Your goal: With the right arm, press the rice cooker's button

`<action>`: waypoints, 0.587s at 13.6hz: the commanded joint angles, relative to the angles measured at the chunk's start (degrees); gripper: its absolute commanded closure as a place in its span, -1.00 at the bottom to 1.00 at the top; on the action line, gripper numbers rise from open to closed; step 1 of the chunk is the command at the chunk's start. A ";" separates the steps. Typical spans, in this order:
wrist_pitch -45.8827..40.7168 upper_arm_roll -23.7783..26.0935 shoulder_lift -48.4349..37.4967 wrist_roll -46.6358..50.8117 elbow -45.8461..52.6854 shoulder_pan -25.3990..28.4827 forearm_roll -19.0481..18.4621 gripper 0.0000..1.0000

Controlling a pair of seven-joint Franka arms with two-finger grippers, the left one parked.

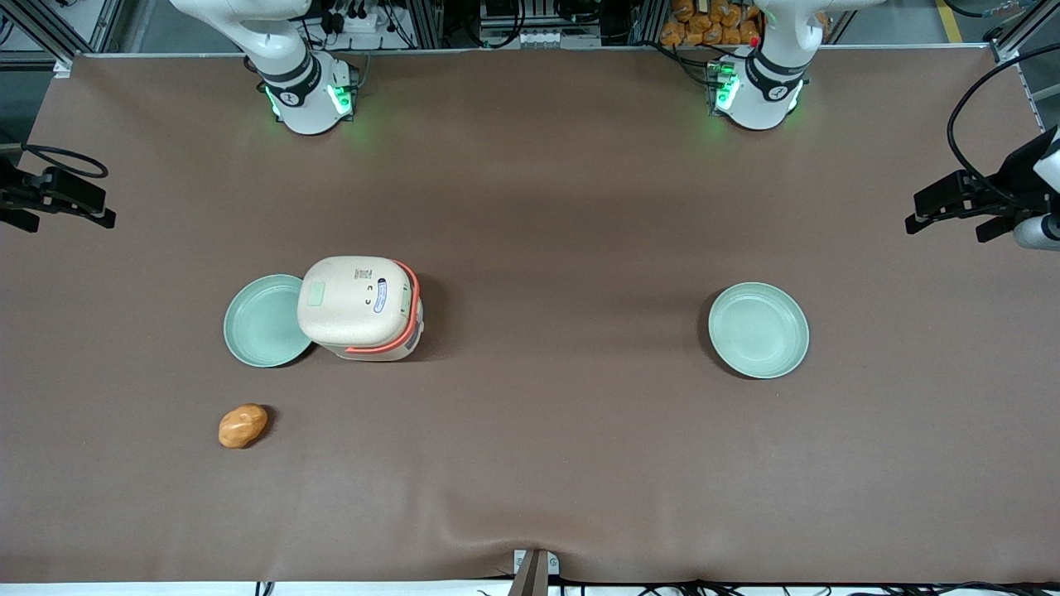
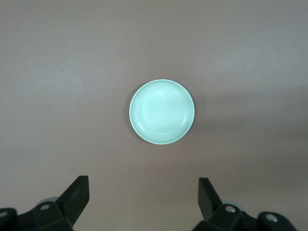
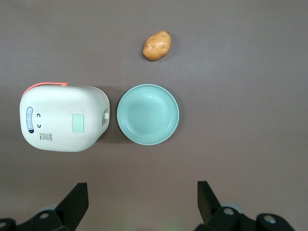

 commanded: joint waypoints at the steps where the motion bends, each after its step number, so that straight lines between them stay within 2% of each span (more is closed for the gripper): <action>1: -0.11 0.27 -0.92 0.18 -0.19 0.07 -0.74 -1.00; 8: 0.85 0.36 -0.57 -0.61 -0.19 0.25 -0.83 -1.00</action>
